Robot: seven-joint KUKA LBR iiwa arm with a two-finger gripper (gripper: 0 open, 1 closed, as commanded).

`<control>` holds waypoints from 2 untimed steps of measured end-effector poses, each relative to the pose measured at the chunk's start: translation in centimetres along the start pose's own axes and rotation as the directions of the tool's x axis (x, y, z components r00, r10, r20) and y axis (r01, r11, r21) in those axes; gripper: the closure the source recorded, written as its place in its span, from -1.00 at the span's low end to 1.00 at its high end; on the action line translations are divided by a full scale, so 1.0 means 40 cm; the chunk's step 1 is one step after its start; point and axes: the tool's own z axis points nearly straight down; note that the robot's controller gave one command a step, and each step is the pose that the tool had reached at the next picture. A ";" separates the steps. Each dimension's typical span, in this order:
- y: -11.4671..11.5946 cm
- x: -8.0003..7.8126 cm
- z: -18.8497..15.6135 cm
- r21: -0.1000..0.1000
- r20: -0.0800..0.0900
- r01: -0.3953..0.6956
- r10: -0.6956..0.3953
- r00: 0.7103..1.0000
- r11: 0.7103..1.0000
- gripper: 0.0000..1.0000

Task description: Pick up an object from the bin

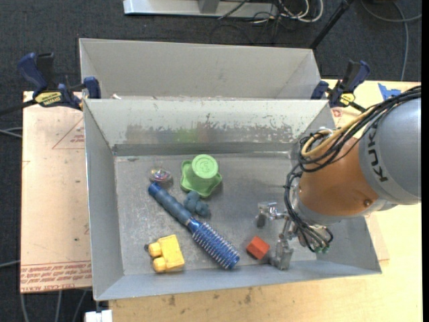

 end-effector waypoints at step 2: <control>0.090 -0.016 -0.003 -0.003 -0.005 0.198 -0.198 0.980 0.980 1.00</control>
Offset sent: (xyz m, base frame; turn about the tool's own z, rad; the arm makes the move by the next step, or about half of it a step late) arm -0.0007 0.0358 -0.0009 -0.1986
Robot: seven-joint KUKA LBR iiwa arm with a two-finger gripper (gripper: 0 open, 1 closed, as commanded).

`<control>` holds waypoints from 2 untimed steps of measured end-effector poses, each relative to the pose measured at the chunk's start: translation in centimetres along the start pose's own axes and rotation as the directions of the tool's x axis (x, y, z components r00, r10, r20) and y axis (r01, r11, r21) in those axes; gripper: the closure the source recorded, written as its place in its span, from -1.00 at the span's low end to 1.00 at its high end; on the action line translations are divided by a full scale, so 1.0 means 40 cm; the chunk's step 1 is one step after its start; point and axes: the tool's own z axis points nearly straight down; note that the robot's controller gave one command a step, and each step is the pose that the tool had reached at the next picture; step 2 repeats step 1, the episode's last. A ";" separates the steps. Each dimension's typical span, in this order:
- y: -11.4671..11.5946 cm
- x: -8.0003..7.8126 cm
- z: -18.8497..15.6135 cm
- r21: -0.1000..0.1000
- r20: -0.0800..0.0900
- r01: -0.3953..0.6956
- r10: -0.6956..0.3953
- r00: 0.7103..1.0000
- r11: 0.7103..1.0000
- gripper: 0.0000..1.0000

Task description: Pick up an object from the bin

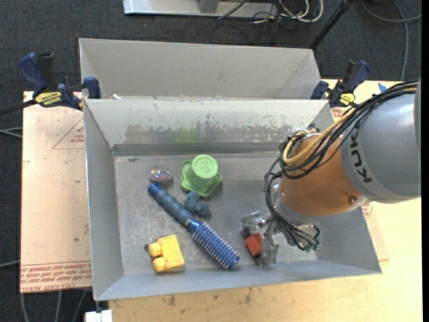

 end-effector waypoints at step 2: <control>-0.057 -0.022 -0.351 0.001 -0.002 0.022 -0.022 1.000 1.000 1.00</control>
Offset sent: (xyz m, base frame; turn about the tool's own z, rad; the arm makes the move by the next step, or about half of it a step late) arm 0.0106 -0.0191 0.1364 -0.0248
